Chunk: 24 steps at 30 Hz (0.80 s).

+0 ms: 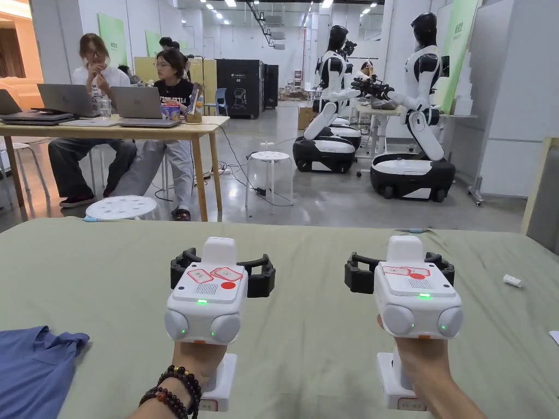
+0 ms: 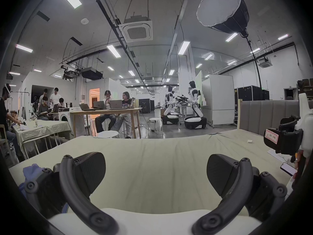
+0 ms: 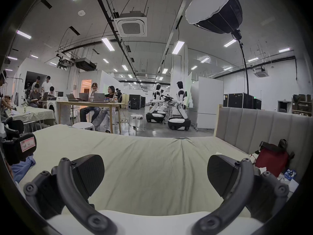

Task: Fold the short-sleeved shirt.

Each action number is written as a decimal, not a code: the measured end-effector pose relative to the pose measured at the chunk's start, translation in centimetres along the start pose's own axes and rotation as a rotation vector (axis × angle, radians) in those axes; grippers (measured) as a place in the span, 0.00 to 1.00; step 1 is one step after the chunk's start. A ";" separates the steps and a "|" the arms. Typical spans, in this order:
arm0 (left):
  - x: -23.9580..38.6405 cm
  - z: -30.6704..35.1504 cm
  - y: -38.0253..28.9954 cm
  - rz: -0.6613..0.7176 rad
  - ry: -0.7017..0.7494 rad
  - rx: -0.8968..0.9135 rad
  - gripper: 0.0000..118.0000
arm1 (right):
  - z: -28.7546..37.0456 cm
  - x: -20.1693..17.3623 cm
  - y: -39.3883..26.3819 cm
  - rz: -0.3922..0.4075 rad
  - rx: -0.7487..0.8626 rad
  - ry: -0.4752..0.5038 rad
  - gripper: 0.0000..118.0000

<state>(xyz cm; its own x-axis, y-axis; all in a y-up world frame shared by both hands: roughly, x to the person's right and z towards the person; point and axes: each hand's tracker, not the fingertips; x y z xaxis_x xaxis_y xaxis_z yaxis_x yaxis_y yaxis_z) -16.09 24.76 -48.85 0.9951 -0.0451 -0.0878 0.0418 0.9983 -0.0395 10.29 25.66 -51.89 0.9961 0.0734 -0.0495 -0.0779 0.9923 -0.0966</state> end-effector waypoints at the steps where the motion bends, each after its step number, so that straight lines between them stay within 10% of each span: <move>1: 0.0 0.0 0.0 0.001 0.000 -0.001 1.00 | 0.0 0.0 0.0 -0.001 -0.001 0.000 1.00; 21: -0.1 0.0 0.3 0.016 -0.001 0.005 1.00 | 0.8 -0.2 0.5 0.012 0.001 0.010 1.00; 24: -0.3 0.1 0.4 0.017 -0.021 0.008 0.65 | 1.2 0.0 0.6 -0.002 0.011 0.035 0.84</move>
<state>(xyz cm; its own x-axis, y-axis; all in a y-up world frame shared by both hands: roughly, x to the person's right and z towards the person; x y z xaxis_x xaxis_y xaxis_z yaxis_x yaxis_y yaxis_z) -16.34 25.15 -48.77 0.9974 -0.0274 -0.0674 0.0255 0.9992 -0.0301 10.30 26.40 -50.72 0.9941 0.0680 -0.0844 -0.0752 0.9935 -0.0855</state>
